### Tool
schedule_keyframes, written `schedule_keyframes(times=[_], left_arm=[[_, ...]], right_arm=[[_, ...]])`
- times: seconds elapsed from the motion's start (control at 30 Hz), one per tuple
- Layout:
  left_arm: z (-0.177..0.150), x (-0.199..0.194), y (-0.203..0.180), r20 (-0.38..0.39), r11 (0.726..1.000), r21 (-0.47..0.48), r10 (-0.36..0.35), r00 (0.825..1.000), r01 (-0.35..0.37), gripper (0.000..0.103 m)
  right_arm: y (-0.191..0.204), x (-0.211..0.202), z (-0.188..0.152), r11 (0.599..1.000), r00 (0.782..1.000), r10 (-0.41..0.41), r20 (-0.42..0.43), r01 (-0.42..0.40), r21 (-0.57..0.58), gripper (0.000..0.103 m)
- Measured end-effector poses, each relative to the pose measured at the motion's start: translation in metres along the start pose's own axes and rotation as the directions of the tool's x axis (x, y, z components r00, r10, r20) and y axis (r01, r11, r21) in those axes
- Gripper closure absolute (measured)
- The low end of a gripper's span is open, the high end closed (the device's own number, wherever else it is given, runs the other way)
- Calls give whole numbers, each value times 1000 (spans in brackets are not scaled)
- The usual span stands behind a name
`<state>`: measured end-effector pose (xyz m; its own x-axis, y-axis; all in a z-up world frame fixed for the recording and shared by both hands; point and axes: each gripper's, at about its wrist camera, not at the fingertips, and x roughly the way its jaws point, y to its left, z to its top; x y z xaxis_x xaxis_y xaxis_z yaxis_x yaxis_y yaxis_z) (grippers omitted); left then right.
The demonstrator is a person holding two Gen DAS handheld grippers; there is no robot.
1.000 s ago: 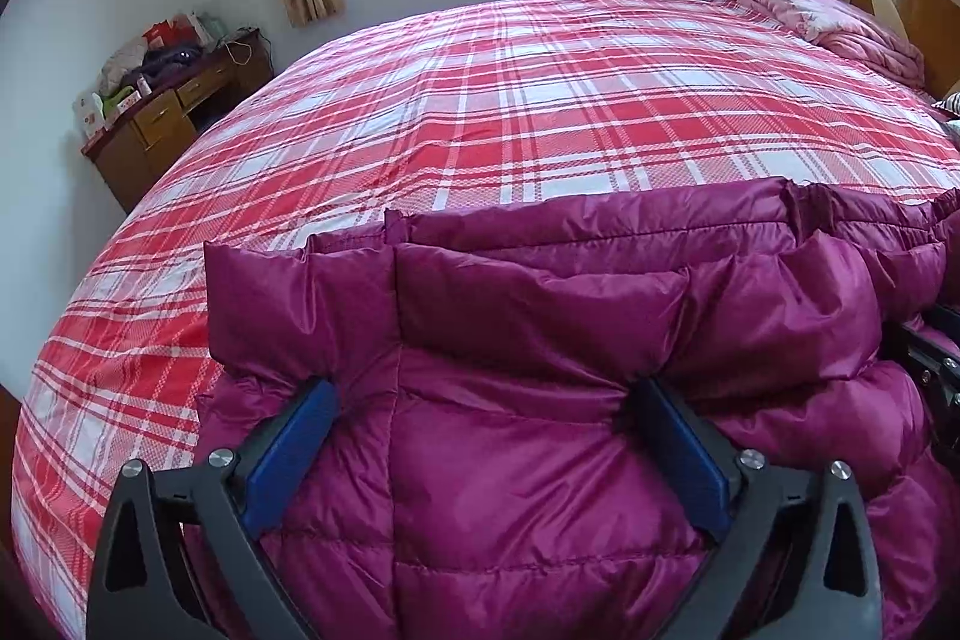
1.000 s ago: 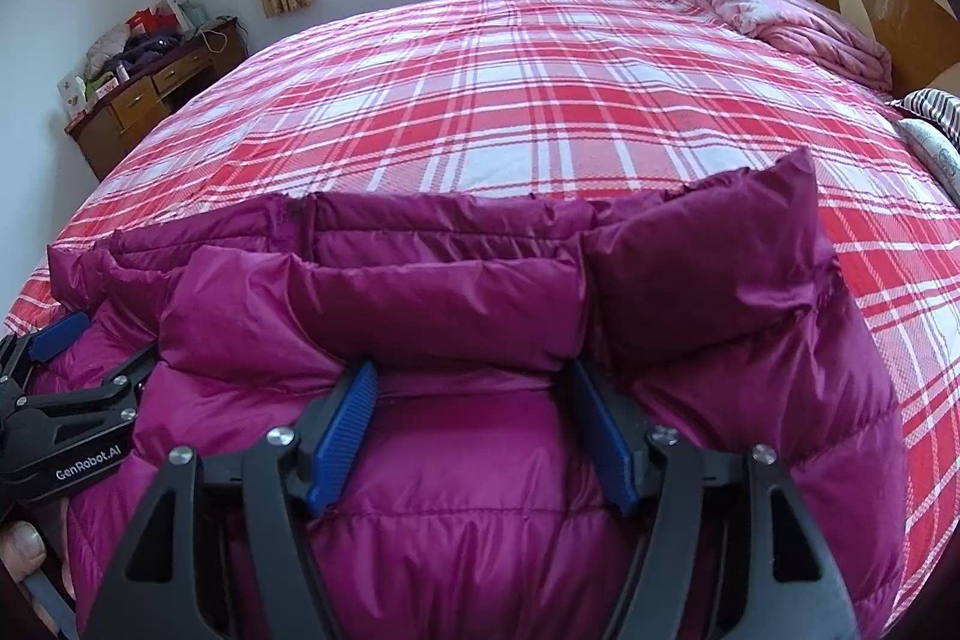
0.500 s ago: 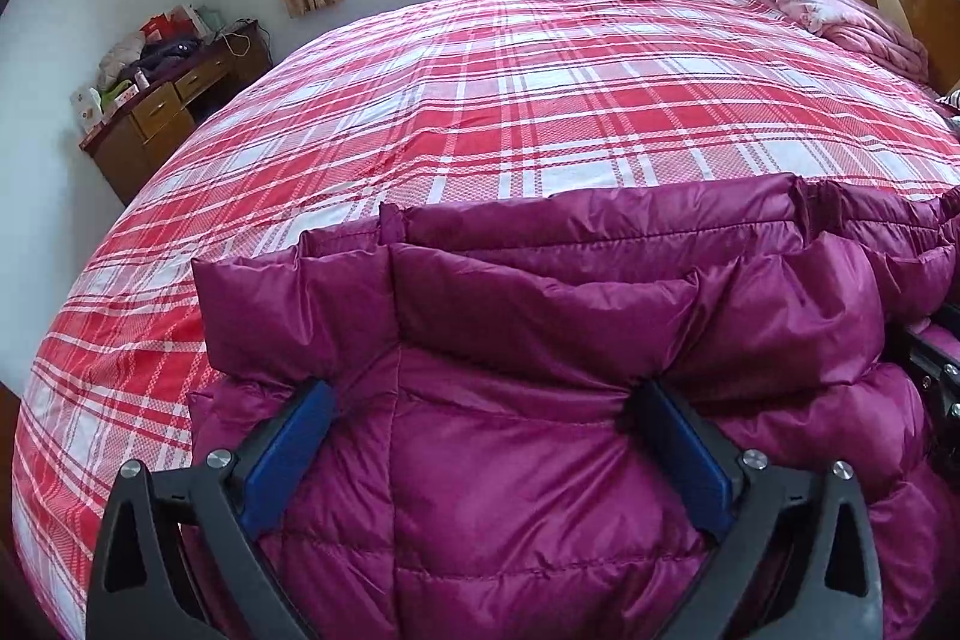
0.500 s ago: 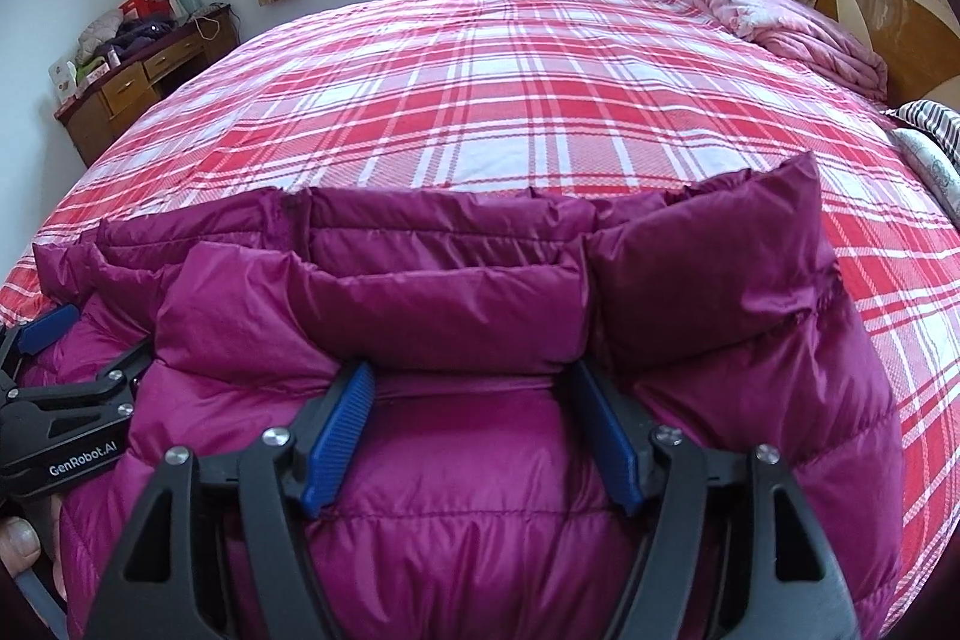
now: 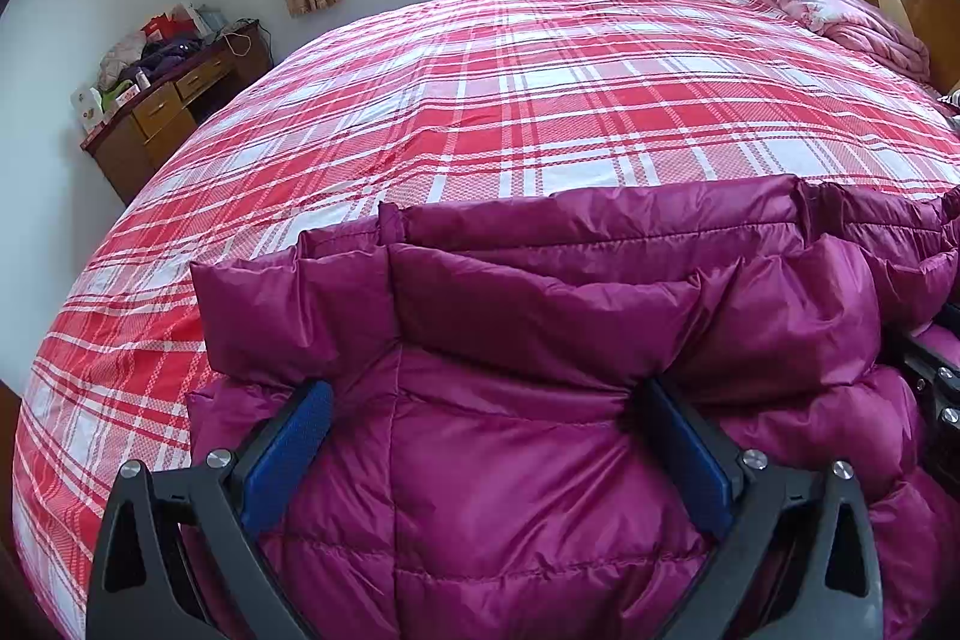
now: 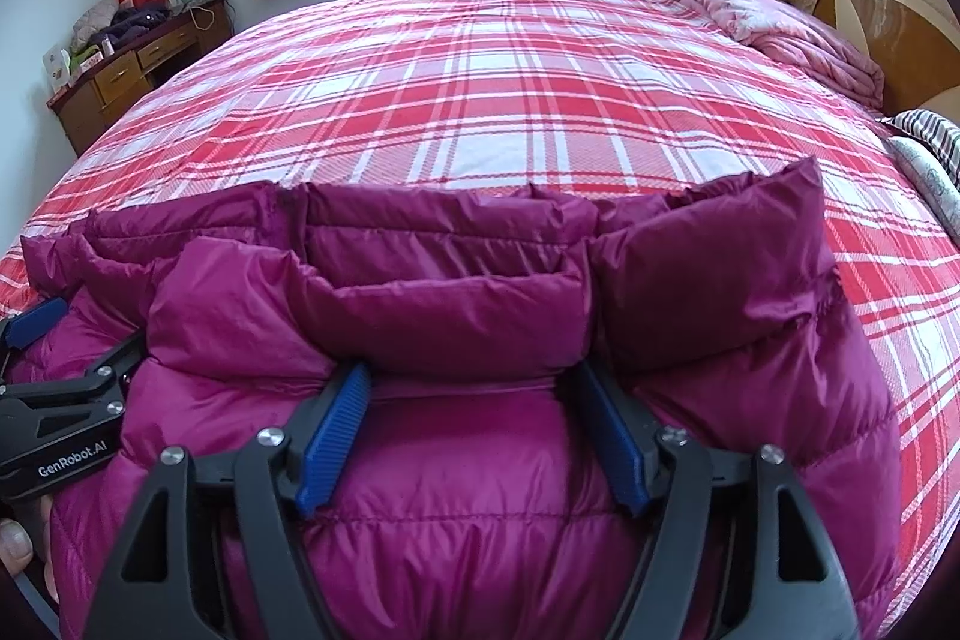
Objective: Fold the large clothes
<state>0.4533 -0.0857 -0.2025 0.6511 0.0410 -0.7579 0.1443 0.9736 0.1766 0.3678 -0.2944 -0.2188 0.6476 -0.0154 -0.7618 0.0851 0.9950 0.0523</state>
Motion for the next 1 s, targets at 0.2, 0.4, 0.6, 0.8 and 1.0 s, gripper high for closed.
schedule_keyframes(times=[0.2, 0.4, 0.6, 0.8, 1.0], left_arm=[[0, 1, -2, 1, 1000, 1, 9, 1000, -9, 1], [0, 2, -2, 2, 1000, 1, 11, 1000, -11, 1], [0, 2, -2, 3, 1000, 1, 11, 1000, -11, 1], [-1, 1, -2, 5, 1000, 1, 13, 1000, -13, 1], [0, 1, -2, 10, 1000, 3, 18, 1000, -18, 1]], right_arm=[[2, 2, 1, 1000, 1000, -11, -4, 11, -6, 27], [4, 3, 1, 1000, 1000, -21, -6, 21, -12, 27], [4, 4, 1, 999, 1000, -29, -6, 29, -14, 26], [5, 4, 1, 999, 999, -35, -6, 35, -18, 26], [7, -20, -1, 999, 999, -36, 23, 36, -1, 26]])
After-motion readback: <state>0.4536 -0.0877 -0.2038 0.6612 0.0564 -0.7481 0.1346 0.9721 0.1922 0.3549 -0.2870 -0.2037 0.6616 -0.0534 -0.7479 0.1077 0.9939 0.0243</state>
